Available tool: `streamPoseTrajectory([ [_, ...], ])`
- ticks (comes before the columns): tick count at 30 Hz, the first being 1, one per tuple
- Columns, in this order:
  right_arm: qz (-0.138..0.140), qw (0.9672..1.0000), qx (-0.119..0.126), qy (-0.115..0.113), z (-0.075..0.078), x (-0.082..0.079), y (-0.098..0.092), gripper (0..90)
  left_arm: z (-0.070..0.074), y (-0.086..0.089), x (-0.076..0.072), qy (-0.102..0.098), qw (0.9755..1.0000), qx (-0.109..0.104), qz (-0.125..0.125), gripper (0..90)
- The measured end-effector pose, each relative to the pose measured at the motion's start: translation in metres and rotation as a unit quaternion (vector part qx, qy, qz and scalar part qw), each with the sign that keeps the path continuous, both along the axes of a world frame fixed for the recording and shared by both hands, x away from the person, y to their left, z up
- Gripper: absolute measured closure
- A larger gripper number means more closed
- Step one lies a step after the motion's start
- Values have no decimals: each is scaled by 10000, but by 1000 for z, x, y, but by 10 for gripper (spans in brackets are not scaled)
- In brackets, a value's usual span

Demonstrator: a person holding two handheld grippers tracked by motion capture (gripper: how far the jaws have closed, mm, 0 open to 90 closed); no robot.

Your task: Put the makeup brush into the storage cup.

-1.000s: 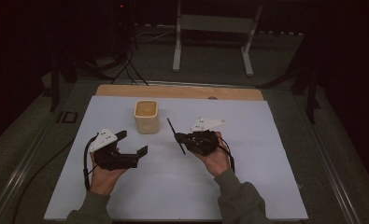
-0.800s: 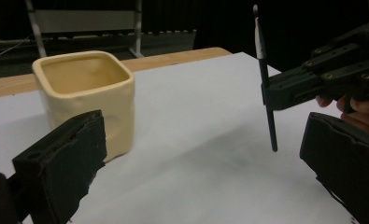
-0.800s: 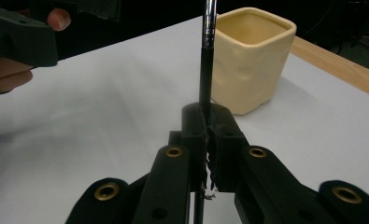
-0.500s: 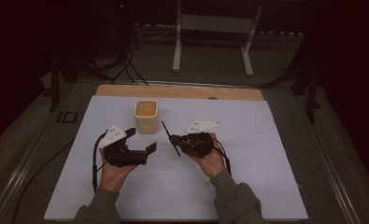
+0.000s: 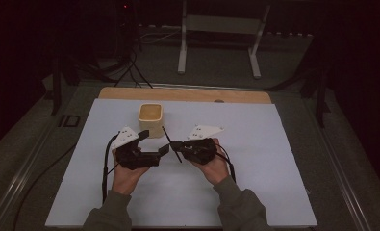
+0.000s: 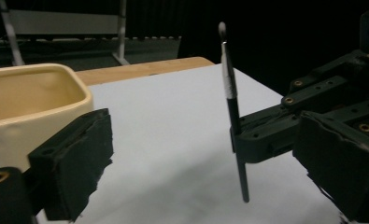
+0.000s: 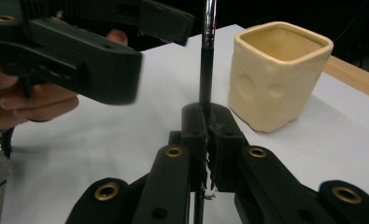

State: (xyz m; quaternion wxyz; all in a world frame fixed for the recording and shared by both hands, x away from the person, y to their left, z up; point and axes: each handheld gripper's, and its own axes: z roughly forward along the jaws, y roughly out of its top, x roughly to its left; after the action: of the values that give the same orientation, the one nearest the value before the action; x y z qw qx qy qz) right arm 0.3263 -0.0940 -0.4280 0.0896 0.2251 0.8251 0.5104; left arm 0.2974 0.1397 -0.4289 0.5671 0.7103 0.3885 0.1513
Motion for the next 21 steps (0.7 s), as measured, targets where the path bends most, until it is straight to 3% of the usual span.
streamPoseTrajectory([
  [9, 37, 10000, 68, -23, 1, -1, 2, 857, 1, -2, 3, -42, 9987, -435, -276, 506],
  [10, 37, 10000, 68, -23, 1, -1, 2, 857, 0, -2, 3, -24, 9984, -462, -321, 506],
  [16, 87, 9999, 55, -47, 1, -2, 4, 857, 0, -10, 5, 70, 9986, -358, -376, 821],
  [18, 102, 9999, 63, -49, 1, -2, 3, 853, 0, -10, 6, 111, 9978, -445, -469, 850],
  [20, 97, 9999, 48, -72, 1, -2, 3, 835, 2, -12, 5, 52, 9983, -368, -441, 859],
  [21, 101, 9999, 56, -52, 1, -2, 4, 703, 2, -12, 5, 49, 9983, -364, -459, 860],
])
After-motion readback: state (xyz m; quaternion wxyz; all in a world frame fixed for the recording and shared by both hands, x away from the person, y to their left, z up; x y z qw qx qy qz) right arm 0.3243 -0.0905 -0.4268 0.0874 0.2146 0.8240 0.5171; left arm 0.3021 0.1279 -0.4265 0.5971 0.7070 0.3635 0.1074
